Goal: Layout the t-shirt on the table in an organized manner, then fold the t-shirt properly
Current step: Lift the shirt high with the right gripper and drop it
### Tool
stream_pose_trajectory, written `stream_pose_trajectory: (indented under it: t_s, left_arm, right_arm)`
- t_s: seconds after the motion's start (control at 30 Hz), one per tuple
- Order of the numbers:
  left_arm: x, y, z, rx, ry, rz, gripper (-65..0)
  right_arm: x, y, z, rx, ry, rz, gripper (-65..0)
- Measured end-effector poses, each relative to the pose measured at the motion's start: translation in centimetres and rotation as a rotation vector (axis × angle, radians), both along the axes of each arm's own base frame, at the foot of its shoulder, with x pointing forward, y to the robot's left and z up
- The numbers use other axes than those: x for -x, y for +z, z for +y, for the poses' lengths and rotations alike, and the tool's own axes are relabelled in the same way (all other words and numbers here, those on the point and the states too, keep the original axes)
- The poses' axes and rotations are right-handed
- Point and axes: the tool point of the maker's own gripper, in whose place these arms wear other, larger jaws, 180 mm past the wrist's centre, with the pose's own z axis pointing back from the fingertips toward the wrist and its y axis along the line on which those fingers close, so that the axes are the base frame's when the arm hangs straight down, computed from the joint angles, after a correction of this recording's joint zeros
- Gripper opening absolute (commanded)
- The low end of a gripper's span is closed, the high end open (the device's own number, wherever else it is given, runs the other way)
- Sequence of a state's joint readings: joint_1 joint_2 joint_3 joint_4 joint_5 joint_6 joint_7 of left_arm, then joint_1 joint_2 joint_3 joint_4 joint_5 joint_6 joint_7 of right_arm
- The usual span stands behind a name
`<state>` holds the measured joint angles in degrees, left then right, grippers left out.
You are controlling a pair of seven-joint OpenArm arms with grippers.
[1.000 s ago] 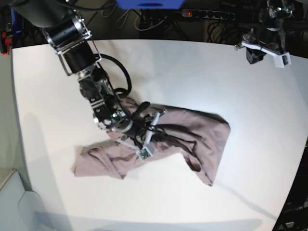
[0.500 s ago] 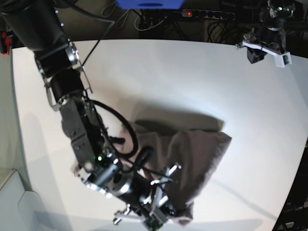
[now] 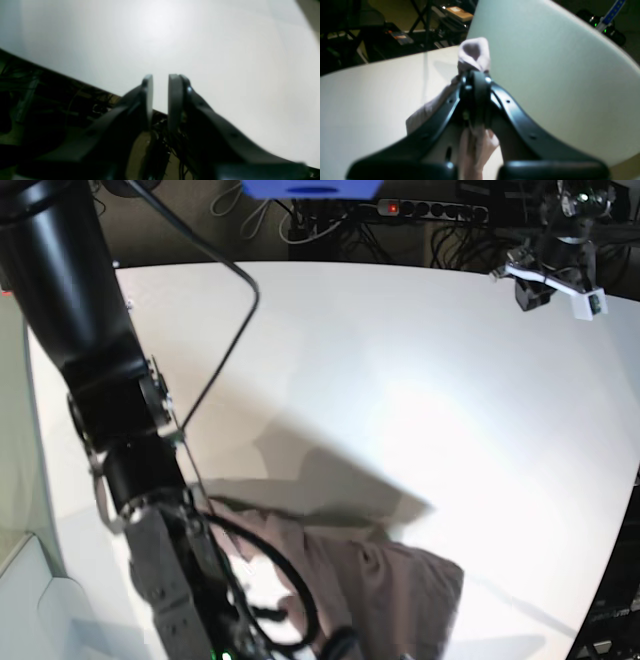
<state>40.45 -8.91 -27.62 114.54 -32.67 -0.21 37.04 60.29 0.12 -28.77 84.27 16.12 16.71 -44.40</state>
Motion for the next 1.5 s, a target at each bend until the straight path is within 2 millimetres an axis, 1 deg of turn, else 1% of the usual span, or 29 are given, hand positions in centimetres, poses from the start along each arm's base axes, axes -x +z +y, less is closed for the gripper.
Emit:
stream_pose_trajectory:
  t_s: [0.07, 0.17, 0.2, 0.27, 0.3, 0.33, 0.4, 0.47, 0.53, 0.67, 0.77, 0.83, 0.93, 1.03, 1.13, 1.17, 1.2, 1.23, 1.3, 1.37, 1.43, 1.5]
  left_arm:
    - [-0.1, 0.1, 0.0, -0.001, 0.0, -0.003, -54.2]
    - [-0.8, 0.4, 0.0, -0.001, 0.001, -0.024, -54.2]
    - [-0.9, 0.4, 0.0, 0.002, 0.001, -0.027, -54.2]
    - [-0.8, 0.3, 0.0, 0.0, 0.001, -0.021, -54.2]
    - [-0.7, 0.3, 0.0, -0.001, 0.001, -0.021, -54.2]
    - [-0.8, 0.4, 0.0, 0.0, 0.001, -0.024, -54.2]
    - [-1.3, 0.6, 0.0, 0.002, 0.001, -0.036, -54.2]
    - [-1.8, 0.8, 0.0, 0.0, 0.001, -0.05, -54.2]
    - [-2.1, 1.0, 0.0, 0.0, 0.001, -0.06, -54.2]
    - [-2.9, 1.4, 0.0, 0.001, 0.001, -0.08, -54.2]
    - [-3.7, 1.8, 0.0, 0.0, 0.001, -0.106, -54.2]
    - [-3.6, 1.8, 0.0, 0.001, 0.002, -0.102, -54.2]
    - [-3.8, 1.8, 0.0, 0.004, 0.004, -0.107, -54.2]
    - [-4.7, 2.2, -0.3, 0.01, -0.001, -0.13, -54.2]
    - [-4.6, 2.1, -0.3, 0.009, -0.002, -0.127, -54.2]
    - [-4.4, 2.1, -0.3, 0.008, -0.003, -0.122, -54.2]
    - [-4.4, 2.1, -0.2, 0.005, -0.002, -0.121, -54.2]
    - [-4.3, 2.0, 0.0, 0.003, 0.002, -0.118, -54.2]
    - [-4.3, 2.1, 0.0, 0.001, 0.002, -0.12, -54.2]
    - [-4.2, 2.0, 0.0, 0.003, 0.004, -0.118, -54.2]
    - [-3.9, 1.8, 0.0, 0.006, 0.003, -0.109, -54.2]
    - [-3.3, 1.5, 0.0, 0.002, 0.003, -0.089, -54.2]
  right_arm:
    - [0.0, 2.9, 0.8, -0.005, 0.007, -0.047, -65.0]
    - [0.6, 6.9, 3.1, -0.027, 0.05, -0.098, -65.0]
    - [0.7, 7.7, 3.6, -0.029, 0.058, -0.104, -65.0]
    - [0.3, 8.5, 4.3, -0.026, 0.056, -0.101, -65.0]
    - [0.2, 8.4, 4.5, -0.029, 0.054, -0.095, -65.0]
    - [0.0, 7.9, 4.9, -0.031, 0.061, -0.074, -65.0]
    - [-0.8, 6.2, 5.1, -0.035, 0.049, -0.009, -65.0]
    - [-2.1, 5.1, 4.2, -0.074, -0.015, 0.052, -65.0]
    - [-3.1, 4.5, 3.3, -0.095, -0.069, 0.078, -65.0]
    - [-3.7, 4.0, 3.4, -0.097, -0.071, 0.102, -65.0]
    - [-4.7, 2.4, 2.7, -0.081, -0.098, 0.146, -65.0]
    - [-5.6, 1.1, 1.4, -0.065, -0.13, 0.176, -65.0]
    - [-7.0, -0.3, -0.7, -0.058, -0.183, 0.213, -65.0]
    - [-8.0, -0.8, -3.3, -0.09, -0.236, 0.253, -65.0]
    - [-7.9, -1.1, -6.5, -0.095, -0.299, 0.328, -65.0]
    - [-7.7, -0.5, -8.0, -0.11, -0.32, 0.332, -65.0]
    - [-7.5, 0.5, -9.5, -0.119, -0.341, 0.304, -65.0]
    - [-7.3, 1.6, -11.0, -0.123, -0.359, 0.266, -65.0]
    - [-7.0, 4.3, -14.0, -0.124, -0.408, 0.17, -65.0]
    - [-6.6, 6.1, -16.4, -0.128, -0.441, 0.105, -65.0]
    - [-6.4, 6.6, -18.7, -0.123, -0.483, 0.084, -65.0]
    - [-6.1, 6.2, -20.8, -0.097, -0.523, 0.085, -65.0]
